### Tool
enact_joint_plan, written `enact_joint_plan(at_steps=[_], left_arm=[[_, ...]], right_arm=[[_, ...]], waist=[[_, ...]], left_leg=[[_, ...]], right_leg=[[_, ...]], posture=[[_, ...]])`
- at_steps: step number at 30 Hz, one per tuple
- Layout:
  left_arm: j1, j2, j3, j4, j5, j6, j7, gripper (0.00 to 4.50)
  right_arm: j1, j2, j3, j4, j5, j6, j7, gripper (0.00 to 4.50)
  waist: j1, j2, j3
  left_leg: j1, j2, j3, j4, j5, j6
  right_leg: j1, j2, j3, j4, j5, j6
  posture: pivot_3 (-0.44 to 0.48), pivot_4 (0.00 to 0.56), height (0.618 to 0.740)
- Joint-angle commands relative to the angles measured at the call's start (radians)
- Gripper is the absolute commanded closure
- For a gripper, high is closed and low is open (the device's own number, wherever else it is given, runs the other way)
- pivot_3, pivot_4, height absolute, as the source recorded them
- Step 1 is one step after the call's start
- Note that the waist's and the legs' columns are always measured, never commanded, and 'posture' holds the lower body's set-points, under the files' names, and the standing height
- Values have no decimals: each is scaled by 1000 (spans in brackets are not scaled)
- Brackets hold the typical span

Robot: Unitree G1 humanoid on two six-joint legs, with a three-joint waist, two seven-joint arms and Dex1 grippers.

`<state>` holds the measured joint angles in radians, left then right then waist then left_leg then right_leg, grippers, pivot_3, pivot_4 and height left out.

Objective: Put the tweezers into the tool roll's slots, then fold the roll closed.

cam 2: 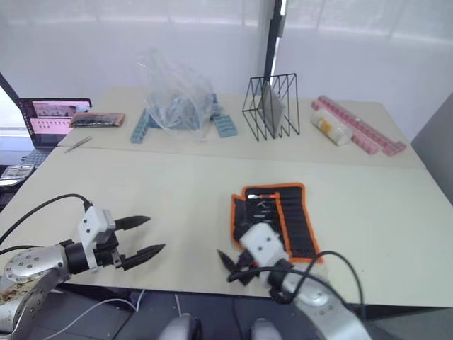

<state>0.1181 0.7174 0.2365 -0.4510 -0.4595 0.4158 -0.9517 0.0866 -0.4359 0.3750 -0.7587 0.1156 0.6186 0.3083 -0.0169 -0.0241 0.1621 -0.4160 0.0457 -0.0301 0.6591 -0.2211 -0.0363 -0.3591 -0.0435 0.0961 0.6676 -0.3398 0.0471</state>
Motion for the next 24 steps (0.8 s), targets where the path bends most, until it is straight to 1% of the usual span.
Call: enact_joint_plan(at_steps=[1, 4, 10, 13, 16, 23, 24], left_arm=[[-14, 18, 6, -58, -38, -19, -19, 0], [-28, 21, 8, -70, -51, -41, -37, 0], [-35, 36, -13, -36, -21, -122, -80, 0], [-38, 46, -25, -23, -10, -141, -90, 0], [-38, 46, -30, -17, -9, -145, -86, 0], [-35, 47, -36, -14, -9, -148, -76, 0], [-36, 48, -36, -12, -9, -148, -77, 0]], right_arm=[[-17, 24, 78, 19, -131, -27, -76, 27], [-17, 28, 109, 46, -256, -41, -144, 27], [15, 81, 113, 76, -354, -67, -210, 27], [21, 105, 112, 92, -374, -86, -218, 809], [24, 119, 112, 99, -384, -105, -212, 1901], [25, 129, 105, 114, -384, -142, -178, 4302], [24, 128, 104, 117, -377, -147, -165, 4488]], waist=[[0, 0, 0], [1, 0, 0], [-1, 0, 0], [-3, 0, 0], [-4, 0, 0], [-6, 0, 0], [-6, 0, 0]], left_leg=[[0, 0, 0, 0, 0, 0], [0, 0, 0, 0, 0, 0], [0, 0, 1, 0, 0, 0], [0, 0, 3, 0, 0, 0], [0, 0, 3, 0, 0, 0], [0, 0, 3, 0, 0, 0], [0, 0, 3, 0, 0, 0]], right_leg=[[0, 0, 0, 0, 0, 0], [-1, 0, 0, 1, 0, 0], [-3, 0, 0, 5, 0, 0], [-6, 0, 0, 8, 0, 0], [-9, 0, 0, 12, 0, -1], [-9, 0, 0, 13, 0, -1], [-9, 0, 0, 13, 0, -1]], posture=[[0, 150, 705], [0, 150, 705], [0, 150, 705], [0, 150, 705], [0, 150, 705], [0, 150, 705], [0, 150, 705]])
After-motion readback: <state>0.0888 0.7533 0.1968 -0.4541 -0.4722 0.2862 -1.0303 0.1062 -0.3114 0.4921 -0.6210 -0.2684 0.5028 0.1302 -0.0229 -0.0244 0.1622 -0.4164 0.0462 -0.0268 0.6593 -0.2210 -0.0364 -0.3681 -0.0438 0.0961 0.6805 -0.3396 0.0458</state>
